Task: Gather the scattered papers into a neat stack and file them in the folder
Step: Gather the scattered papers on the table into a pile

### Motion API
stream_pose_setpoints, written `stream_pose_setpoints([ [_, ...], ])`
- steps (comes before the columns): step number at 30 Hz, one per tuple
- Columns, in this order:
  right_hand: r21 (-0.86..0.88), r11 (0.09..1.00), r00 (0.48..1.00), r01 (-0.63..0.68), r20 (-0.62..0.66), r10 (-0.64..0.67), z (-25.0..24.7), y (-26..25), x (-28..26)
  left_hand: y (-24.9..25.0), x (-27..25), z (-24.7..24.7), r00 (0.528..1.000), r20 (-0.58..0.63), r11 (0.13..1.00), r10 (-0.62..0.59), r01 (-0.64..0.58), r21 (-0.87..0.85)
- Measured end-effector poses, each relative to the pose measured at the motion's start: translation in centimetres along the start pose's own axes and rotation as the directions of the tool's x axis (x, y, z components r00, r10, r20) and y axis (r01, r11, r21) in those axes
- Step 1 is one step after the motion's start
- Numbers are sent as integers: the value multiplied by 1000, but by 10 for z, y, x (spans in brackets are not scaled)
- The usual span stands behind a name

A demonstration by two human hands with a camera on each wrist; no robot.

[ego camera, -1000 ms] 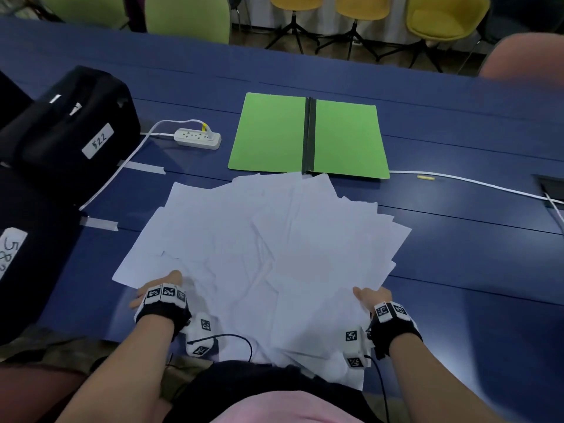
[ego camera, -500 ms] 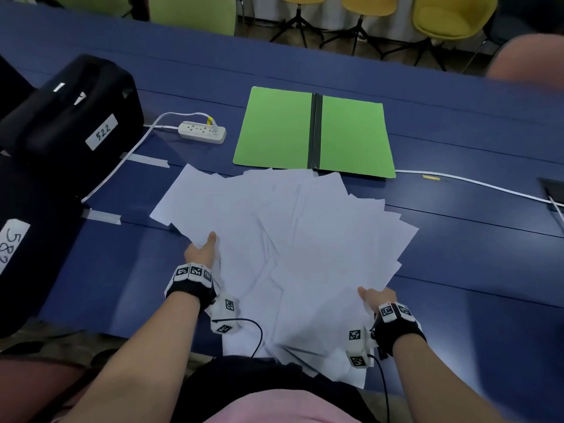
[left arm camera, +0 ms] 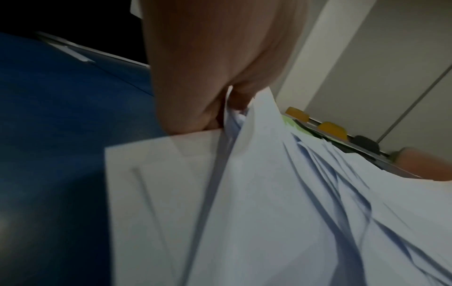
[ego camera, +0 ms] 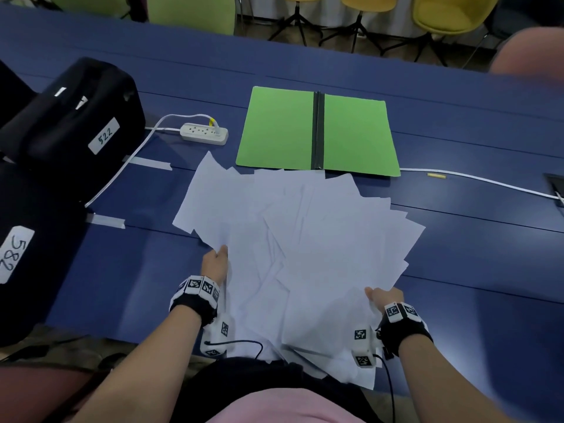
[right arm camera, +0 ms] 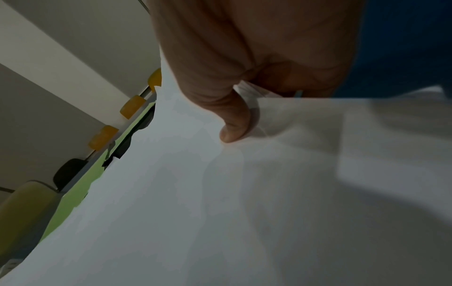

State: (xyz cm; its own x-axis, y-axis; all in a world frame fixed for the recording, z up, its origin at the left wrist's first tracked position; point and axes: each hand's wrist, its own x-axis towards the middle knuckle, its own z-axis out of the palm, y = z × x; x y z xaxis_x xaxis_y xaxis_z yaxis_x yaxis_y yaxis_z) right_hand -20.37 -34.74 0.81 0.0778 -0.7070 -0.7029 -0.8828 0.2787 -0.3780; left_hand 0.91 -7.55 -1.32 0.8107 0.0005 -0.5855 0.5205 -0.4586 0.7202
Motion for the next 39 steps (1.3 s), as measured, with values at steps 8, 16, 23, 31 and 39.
stream_pose_setpoints([
  [8,42,999,1000,2,-16,-2,2,-3,-13,-8,-1,-13,990,34,902,134,-136,409],
  [16,27,1000,1000,-5,-9,5,-1,-5,-20,-20,10,-54,925,324,866,-196,8,501],
  [23,5,1000,1000,-12,-14,12,-1,-7,-24,-9,12,-33,989,-145,999,29,-25,28],
  [31,1,1000,1000,-5,-3,5,-4,-7,-28,-11,10,-33,959,-254,982,126,-158,-106],
  [39,-14,1000,1000,-11,-8,11,-2,-10,-30,-10,18,-39,844,-533,958,-51,-109,-265],
])
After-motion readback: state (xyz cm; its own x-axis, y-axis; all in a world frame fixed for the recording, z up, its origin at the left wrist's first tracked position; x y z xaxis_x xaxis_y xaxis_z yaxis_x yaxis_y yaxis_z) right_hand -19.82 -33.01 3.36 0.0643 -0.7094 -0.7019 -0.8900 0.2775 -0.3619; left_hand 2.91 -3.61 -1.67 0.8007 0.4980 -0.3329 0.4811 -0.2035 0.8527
